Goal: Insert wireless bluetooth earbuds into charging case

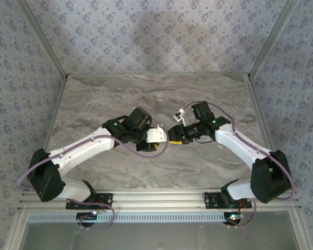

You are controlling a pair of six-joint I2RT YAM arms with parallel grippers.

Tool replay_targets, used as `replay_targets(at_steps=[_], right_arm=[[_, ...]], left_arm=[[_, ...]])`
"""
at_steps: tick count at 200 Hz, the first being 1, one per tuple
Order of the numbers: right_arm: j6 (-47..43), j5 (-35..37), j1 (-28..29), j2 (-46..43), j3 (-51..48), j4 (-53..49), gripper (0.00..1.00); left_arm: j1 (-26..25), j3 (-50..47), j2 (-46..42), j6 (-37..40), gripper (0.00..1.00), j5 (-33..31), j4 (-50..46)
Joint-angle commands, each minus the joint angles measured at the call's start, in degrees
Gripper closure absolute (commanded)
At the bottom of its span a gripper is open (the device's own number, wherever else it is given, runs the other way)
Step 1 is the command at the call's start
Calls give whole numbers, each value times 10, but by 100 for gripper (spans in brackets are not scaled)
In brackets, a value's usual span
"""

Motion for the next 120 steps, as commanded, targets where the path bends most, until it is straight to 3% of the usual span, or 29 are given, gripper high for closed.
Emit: replay_targets(at_steps=[1, 120], right_arm=[[11, 1, 12, 14, 26, 28, 45], [9, -6, 37, 54, 45, 48, 56]], left_arm=[[-6, -1, -21, 2, 55, 25, 14], [-13, 1, -31, -12, 55, 30, 28]])
